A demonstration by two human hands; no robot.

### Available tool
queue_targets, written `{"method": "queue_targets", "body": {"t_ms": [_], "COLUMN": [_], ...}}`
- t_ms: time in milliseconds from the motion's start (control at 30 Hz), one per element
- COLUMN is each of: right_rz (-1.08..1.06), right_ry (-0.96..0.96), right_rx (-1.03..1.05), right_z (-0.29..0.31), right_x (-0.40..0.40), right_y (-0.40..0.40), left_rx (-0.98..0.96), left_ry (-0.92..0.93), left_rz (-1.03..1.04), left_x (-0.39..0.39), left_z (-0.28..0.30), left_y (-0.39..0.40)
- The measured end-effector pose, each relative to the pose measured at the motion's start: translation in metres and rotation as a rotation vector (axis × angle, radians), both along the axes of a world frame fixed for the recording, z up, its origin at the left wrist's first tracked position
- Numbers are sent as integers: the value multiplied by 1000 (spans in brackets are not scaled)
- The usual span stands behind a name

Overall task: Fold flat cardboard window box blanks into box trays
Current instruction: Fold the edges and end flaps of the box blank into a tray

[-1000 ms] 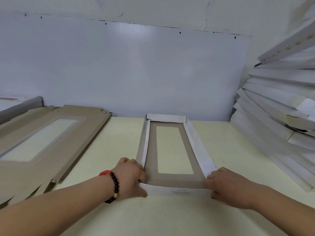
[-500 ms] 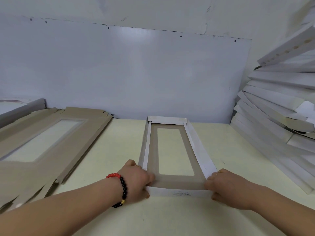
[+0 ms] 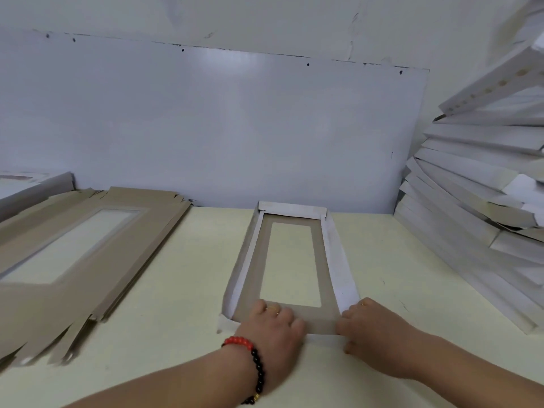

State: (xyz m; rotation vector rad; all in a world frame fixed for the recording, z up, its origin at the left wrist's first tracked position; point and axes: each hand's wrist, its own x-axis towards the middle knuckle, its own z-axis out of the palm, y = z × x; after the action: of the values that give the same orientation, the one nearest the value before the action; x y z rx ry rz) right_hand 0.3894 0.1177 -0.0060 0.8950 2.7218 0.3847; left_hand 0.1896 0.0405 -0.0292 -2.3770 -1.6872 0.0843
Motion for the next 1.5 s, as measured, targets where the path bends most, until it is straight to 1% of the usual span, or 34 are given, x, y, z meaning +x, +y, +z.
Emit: {"method": "queue_targets", "body": {"t_ms": [67, 133, 233, 267, 300, 367, 433, 500, 633, 800, 933, 1367, 1433, 1500], "right_rz": [49, 62, 97, 124, 156, 249, 343, 396, 437, 418, 366, 348, 314, 236], "right_ry": [37, 64, 130, 128, 91, -30, -96, -124, -171, -182, -241, -279, -289, -289], "right_rx": [-8, -62, -275, -302, -284, -121, 8, 21, 5, -45, -95, -93, -116, -177], "right_z": [-2, 4, 17, 20, 22, 23, 22, 24, 23, 21, 23, 26, 28, 32], "right_x": [-12, -16, -7, -4, -5, -13, -23, -27, -27, -31, -30, -31, -33, -34], "right_y": [-8, -12, -8, -7, -6, -3, 4, 12, 20, 23, 22, 20, 19, 18], "left_rx": [-7, -18, -36, -34, -26, -15, -18, -18, -28, -47, -45, -51, -52, -55], "left_ry": [-65, -97, -104, -104, -106, -114, -128, -134, -131, -113, -100, -140, -148, -147], "left_rz": [-40, -59, -136, -154, -164, -173, -173, -170, -159, -137, -124, -76, -80, -86], "left_x": [18, 24, 12, 7, 4, 3, 3, 4, 4, 5, 7, 8, 7, 7], "left_z": [-5, -8, -8, -8, -8, -8, -8, -9, -7, -5, -5, -10, -10, -10], "left_y": [4, 8, 13, 14, 15, 16, 16, 15, 13, 13, 13, 16, 16, 16]}}
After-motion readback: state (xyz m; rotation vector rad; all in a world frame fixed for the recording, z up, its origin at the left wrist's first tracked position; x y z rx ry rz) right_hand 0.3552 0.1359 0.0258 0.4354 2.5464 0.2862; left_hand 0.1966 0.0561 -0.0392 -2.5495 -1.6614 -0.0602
